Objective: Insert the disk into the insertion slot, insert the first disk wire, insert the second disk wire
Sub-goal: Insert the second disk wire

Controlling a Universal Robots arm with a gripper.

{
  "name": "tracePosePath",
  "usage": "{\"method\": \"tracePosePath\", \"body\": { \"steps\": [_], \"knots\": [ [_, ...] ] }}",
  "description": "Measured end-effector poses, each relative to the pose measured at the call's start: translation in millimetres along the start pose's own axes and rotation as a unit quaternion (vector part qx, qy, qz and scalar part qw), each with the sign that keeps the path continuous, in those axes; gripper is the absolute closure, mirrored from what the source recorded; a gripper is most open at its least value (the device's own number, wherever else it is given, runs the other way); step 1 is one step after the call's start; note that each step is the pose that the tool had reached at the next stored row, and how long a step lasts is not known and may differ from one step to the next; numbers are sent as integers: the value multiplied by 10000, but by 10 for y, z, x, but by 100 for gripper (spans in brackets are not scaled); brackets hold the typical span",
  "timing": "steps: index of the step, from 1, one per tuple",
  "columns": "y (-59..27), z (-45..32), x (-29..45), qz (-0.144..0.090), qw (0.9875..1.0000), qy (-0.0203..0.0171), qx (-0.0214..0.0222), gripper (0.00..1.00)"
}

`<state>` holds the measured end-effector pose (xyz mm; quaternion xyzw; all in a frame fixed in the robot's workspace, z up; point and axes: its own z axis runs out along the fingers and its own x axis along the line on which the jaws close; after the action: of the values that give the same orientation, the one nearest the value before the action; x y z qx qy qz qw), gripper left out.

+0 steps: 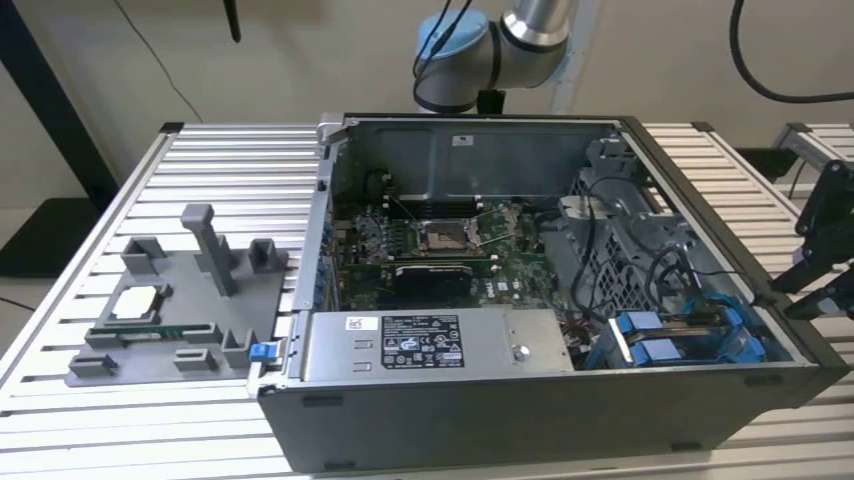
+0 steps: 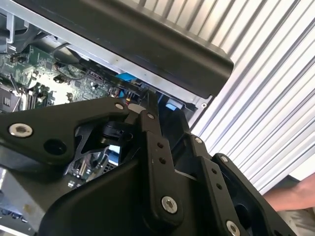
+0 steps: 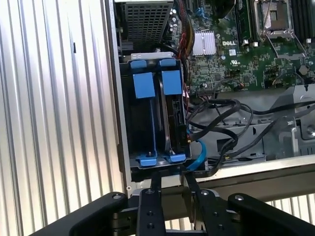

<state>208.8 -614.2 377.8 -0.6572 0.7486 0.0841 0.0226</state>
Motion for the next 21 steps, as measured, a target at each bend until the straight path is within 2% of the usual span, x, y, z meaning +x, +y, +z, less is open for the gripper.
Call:
{"method": "tracePosePath", "body": {
  "steps": [3,6,7,11,15,17,18,21],
  "knots": [
    [1,15,1,0,10000,-9,-1,0],
    [0,37,5,0,10000,-42,-5,0],
    [1,43,6,2,10000,-68,-8,0],
    [8,63,6,13,9998,-221,-26,0],
    [12,92,11,34,9995,-315,-34,0],
    [15,103,13,51,9993,-379,-38,0],
    [15,111,14,58,9992,-398,-40,0],
    [13,129,17,62,9992,-401,-39,0]
  ]
}}
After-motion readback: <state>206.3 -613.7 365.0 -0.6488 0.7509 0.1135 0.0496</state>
